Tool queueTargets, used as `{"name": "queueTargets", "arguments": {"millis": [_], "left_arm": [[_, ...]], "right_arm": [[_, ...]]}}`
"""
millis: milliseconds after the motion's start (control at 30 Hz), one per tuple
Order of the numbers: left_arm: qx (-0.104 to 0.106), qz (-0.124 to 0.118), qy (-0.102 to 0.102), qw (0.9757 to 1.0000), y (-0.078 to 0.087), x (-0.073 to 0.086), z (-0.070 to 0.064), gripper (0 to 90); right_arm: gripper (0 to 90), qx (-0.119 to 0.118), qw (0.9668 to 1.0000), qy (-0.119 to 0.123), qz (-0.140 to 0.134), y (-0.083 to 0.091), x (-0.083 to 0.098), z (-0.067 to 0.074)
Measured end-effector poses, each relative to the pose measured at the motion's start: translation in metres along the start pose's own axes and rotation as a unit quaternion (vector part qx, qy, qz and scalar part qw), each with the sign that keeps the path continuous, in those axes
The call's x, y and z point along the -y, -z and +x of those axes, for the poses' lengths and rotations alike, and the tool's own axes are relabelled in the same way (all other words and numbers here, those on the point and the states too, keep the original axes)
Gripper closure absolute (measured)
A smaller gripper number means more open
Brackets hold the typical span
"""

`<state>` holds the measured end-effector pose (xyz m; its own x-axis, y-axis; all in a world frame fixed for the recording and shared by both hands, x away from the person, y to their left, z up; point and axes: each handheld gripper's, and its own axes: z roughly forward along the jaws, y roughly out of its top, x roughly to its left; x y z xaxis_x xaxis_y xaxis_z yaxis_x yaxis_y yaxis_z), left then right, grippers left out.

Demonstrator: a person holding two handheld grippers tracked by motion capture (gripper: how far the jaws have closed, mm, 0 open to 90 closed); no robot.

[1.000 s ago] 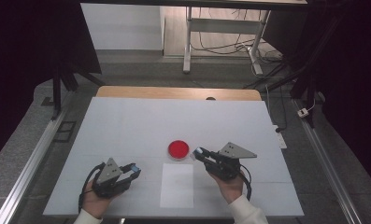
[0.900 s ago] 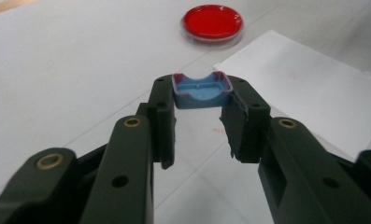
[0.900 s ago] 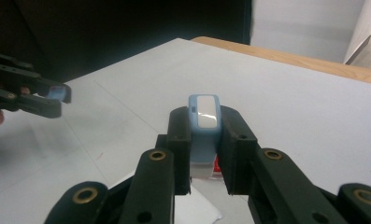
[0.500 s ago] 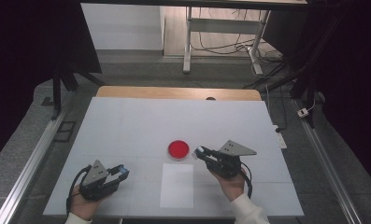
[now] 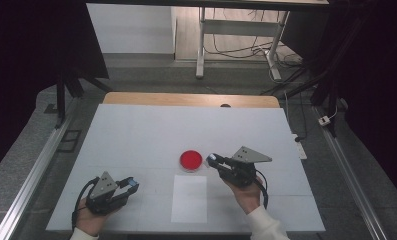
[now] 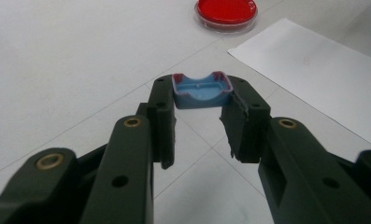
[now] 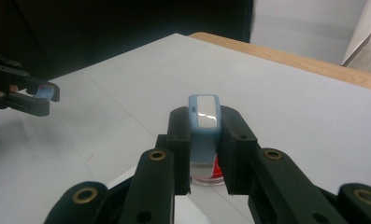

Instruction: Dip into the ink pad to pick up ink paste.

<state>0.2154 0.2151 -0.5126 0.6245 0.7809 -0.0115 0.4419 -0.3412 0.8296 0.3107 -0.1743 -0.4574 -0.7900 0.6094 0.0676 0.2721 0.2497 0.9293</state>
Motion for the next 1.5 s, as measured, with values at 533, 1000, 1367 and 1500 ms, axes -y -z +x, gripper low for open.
{"name": "queueTargets", "arguments": {"millis": [533, 1000, 1367, 1500], "left_arm": [[-0.001, 0.0, 0.0, 1.0, 0.001, 0.0, 0.0, 65.2], [0.003, -0.002, 0.012, 0.9999, -0.002, 0.001, 0.002, 65.2], [0.002, -0.001, 0.007, 1.0, -0.005, -0.001, 0.002, 65.2], [0.001, -0.002, 0.005, 1.0, -0.003, -0.002, 0.002, 65.2]], "right_arm": [[75.0, -0.001, 0.9998, 0.001, 0.018, -0.022, -0.018, -0.008], [75.1, 0.001, 0.9995, 0.004, 0.032, -0.038, -0.019, -0.014], [75.1, -0.005, 0.9989, 0.008, 0.047, -0.058, -0.02, -0.012], [75.0, -0.006, 0.9985, 0.011, 0.052, -0.066, -0.02, -0.011]]}}
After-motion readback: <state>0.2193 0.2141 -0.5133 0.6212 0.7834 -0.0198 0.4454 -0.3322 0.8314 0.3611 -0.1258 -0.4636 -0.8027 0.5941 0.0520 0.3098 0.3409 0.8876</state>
